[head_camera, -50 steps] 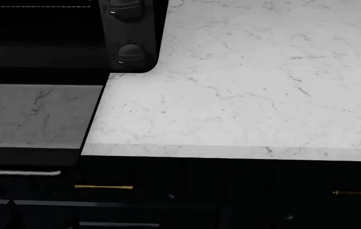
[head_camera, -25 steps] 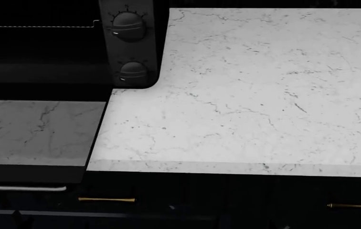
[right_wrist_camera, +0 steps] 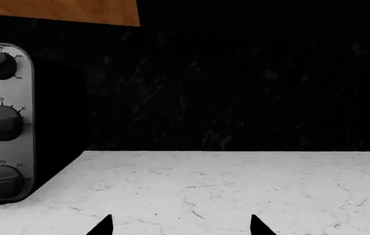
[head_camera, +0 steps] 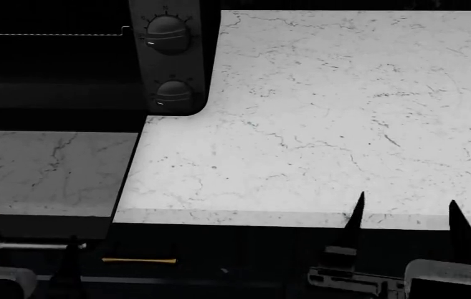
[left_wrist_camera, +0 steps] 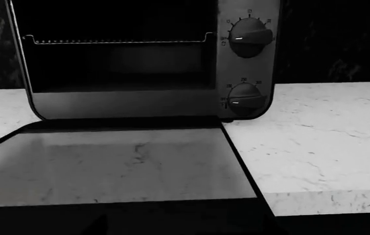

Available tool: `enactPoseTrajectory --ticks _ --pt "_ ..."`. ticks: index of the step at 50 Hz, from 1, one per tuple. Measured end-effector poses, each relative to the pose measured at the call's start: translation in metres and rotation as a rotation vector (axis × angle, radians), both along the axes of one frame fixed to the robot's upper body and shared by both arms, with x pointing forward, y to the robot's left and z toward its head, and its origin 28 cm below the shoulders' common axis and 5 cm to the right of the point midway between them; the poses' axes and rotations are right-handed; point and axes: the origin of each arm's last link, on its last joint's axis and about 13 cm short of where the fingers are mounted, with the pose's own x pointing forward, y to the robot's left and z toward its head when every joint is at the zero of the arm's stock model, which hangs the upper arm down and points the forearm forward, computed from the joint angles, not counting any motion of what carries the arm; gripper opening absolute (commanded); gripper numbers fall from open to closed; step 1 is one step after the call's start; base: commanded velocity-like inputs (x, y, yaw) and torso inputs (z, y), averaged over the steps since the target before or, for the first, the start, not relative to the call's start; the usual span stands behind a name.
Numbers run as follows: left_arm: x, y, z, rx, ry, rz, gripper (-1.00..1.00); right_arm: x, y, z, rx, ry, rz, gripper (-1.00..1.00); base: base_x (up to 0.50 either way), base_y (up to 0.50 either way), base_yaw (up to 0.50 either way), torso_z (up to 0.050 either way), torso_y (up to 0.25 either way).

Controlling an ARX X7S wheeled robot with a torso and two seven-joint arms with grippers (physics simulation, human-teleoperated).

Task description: Close the toaster oven door.

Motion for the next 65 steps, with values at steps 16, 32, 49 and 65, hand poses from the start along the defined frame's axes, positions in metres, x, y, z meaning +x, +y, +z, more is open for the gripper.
enactPoseTrajectory --ticks 16,32,49,65 --pt "0.020 0.026 0.061 0.035 -0.070 0.009 1.00 -0.022 -0.041 0.134 -0.094 -0.309 -0.117 1.00 0.00 0.00 0.00 0.000 0.000" --pt "0.023 0.031 0.077 0.032 -0.077 -0.013 1.00 -0.039 -0.044 0.161 -0.169 -0.378 -0.146 1.00 0.00 0.46 0.00 0.000 0.000" --pt "0.022 0.032 0.078 0.033 -0.079 -0.024 1.00 -0.044 -0.044 0.165 -0.192 -0.388 -0.146 1.00 0.00 0.50 0.00 0.000 0.000" --pt "0.021 0.033 0.074 0.033 -0.079 -0.026 1.00 -0.045 -0.042 0.164 -0.196 -0.389 -0.136 1.00 0.00 0.45 0.00 0.000 0.000"
